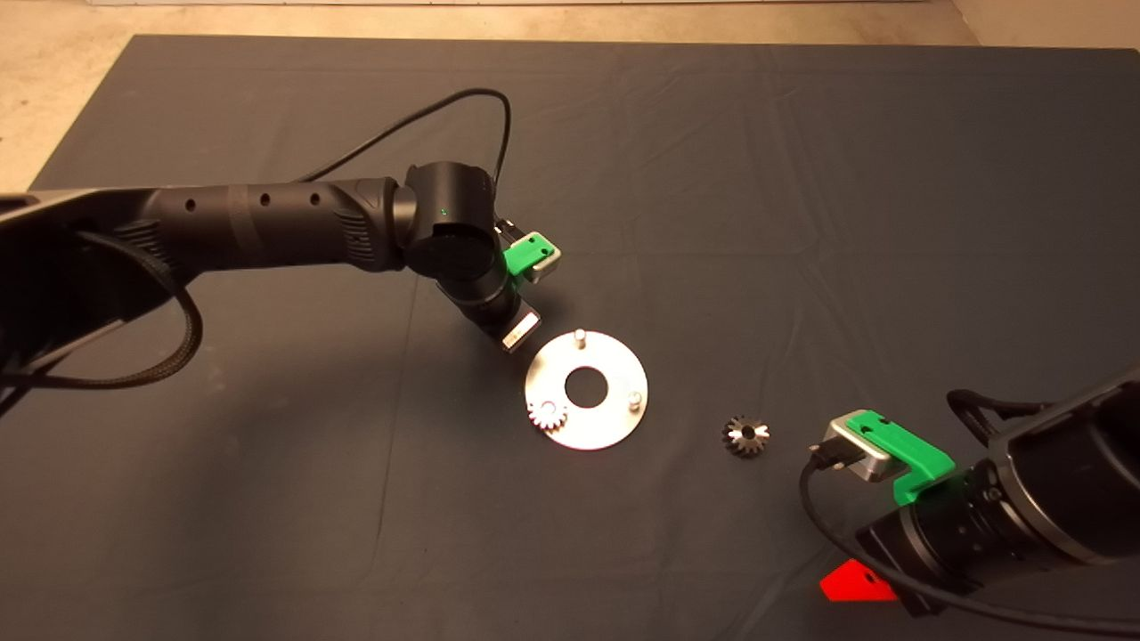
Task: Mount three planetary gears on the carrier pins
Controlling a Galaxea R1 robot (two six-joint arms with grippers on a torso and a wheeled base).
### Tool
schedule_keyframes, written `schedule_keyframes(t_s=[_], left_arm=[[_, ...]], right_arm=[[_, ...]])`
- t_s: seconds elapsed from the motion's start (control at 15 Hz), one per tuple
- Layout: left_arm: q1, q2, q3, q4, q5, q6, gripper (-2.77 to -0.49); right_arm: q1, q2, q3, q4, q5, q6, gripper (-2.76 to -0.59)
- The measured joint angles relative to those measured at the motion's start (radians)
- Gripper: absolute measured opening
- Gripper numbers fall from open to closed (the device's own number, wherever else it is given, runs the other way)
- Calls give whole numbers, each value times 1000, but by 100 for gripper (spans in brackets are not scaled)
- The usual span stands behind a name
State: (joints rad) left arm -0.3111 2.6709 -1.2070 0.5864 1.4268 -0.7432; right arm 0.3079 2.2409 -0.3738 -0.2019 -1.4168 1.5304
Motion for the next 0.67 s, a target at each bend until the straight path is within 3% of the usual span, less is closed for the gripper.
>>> schedule_keyframes(t_s=[0.13,0.4,0.67], left_arm=[[0,0,0,0,-15,0,-202],[0,0,-1,1,-14,0,-224],[0,-1,-1,1,-14,0,-230]], right_arm=[[0,0,0,0,0,0,-161],[0,-2,0,0,0,0,-161],[0,-8,0,0,0,0,-161]])
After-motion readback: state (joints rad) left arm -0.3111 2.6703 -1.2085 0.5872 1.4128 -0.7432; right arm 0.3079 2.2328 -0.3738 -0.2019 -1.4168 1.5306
